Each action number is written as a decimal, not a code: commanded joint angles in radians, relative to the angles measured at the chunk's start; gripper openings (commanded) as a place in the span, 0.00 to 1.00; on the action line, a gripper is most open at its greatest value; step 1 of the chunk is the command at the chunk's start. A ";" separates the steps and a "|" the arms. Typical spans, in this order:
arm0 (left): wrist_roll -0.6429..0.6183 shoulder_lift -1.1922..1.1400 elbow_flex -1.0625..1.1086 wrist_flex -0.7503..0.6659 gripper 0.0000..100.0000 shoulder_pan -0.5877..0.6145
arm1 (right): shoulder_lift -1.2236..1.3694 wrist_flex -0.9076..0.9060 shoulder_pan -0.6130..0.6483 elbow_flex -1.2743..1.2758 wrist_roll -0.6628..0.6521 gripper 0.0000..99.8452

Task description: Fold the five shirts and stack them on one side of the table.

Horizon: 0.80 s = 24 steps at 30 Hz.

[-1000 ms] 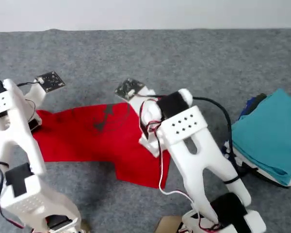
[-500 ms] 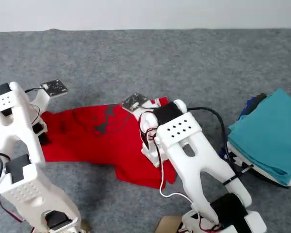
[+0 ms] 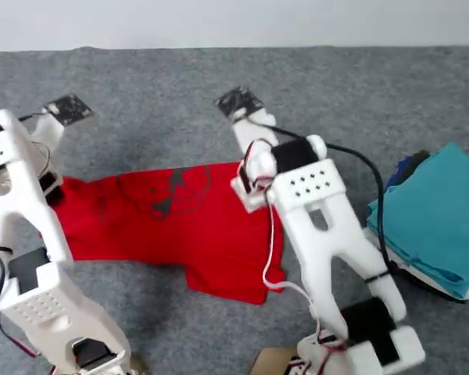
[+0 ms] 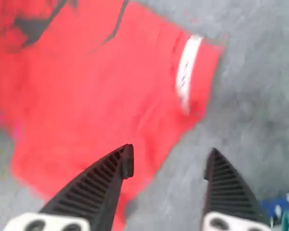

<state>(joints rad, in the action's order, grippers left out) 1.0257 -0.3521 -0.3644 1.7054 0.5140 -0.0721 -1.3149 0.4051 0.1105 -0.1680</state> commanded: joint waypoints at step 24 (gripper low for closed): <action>-0.350 -0.190 0.088 -0.245 0.01 -0.126 | 0.883 0.180 -0.237 -0.724 -0.172 0.04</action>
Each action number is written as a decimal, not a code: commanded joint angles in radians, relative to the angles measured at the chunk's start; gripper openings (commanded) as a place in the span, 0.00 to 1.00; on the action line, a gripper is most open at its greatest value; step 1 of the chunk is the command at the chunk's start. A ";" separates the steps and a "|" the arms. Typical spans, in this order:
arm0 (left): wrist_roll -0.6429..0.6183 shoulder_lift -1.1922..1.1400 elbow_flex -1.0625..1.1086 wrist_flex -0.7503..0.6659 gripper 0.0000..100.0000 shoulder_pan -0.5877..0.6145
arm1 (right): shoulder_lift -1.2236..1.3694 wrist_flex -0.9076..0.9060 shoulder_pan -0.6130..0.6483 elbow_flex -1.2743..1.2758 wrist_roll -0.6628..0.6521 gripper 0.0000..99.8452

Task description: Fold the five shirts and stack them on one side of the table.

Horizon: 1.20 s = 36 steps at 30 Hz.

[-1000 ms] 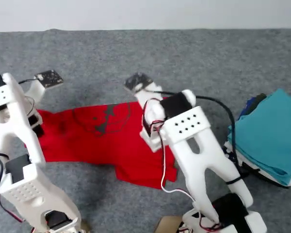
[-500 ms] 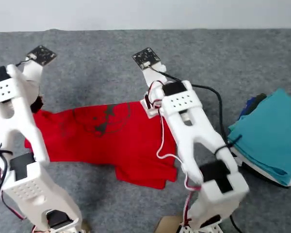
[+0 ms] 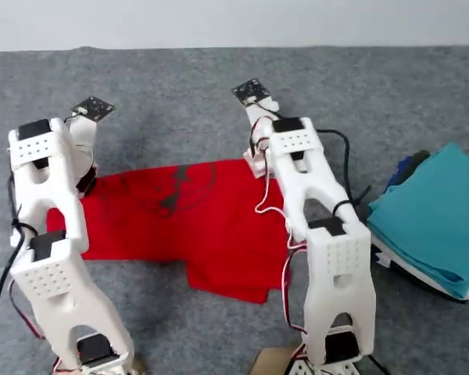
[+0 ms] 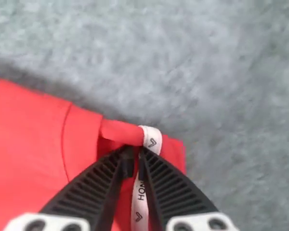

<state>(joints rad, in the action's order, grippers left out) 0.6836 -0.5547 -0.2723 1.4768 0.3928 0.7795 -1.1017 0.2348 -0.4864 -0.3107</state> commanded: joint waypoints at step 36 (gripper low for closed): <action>-0.152 0.255 -0.107 0.046 0.01 0.025 | -0.036 -0.268 -0.058 -0.327 -0.023 0.04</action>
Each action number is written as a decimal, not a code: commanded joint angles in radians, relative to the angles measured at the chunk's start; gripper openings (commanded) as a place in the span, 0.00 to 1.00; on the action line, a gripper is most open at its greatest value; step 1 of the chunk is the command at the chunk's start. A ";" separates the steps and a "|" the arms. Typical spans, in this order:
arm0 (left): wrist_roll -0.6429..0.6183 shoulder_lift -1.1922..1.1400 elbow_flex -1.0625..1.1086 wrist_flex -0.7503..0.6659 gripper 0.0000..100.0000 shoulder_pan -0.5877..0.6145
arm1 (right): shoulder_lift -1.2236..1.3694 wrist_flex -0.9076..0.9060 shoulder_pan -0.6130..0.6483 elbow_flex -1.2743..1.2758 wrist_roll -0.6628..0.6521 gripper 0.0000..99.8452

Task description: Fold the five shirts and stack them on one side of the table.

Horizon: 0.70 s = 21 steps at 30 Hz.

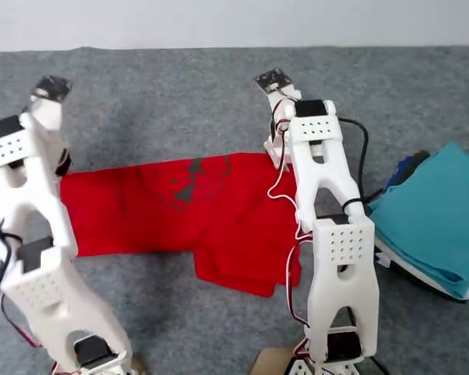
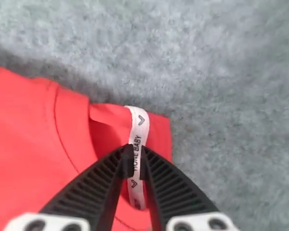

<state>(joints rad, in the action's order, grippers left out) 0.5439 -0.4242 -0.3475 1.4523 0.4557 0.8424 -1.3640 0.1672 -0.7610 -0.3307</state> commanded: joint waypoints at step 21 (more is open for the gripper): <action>0.494 0.028 0.162 0.262 0.10 0.003 | -0.404 -0.432 -0.140 -0.051 0.086 0.04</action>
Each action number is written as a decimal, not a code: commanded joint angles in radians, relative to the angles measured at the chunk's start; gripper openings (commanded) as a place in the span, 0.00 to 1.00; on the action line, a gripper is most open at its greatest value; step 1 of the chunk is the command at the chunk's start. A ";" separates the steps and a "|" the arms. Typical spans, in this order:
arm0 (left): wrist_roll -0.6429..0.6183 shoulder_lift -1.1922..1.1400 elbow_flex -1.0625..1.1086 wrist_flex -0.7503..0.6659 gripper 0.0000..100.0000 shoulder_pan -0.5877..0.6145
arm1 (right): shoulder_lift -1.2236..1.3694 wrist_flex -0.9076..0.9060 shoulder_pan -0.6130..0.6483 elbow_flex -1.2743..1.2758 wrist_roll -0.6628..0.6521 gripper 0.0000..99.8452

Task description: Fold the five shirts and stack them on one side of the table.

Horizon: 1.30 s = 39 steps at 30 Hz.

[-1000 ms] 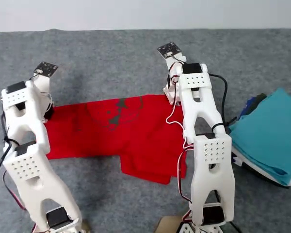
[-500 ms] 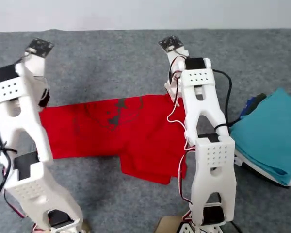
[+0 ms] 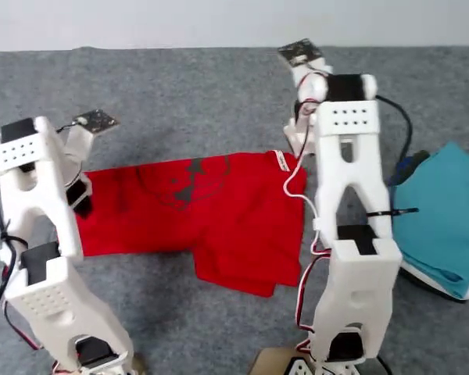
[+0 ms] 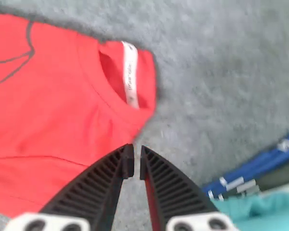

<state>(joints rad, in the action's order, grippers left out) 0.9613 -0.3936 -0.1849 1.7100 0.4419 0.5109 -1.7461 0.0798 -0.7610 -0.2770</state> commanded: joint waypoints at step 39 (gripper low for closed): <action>-0.069 -0.201 -0.108 -0.454 0.01 -0.226 | -0.251 -0.053 -0.193 -0.043 0.063 0.04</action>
<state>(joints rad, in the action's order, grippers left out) 0.9337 -0.5961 -0.2585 1.3080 0.2532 0.3161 -1.7568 -0.1043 -0.7610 -0.2248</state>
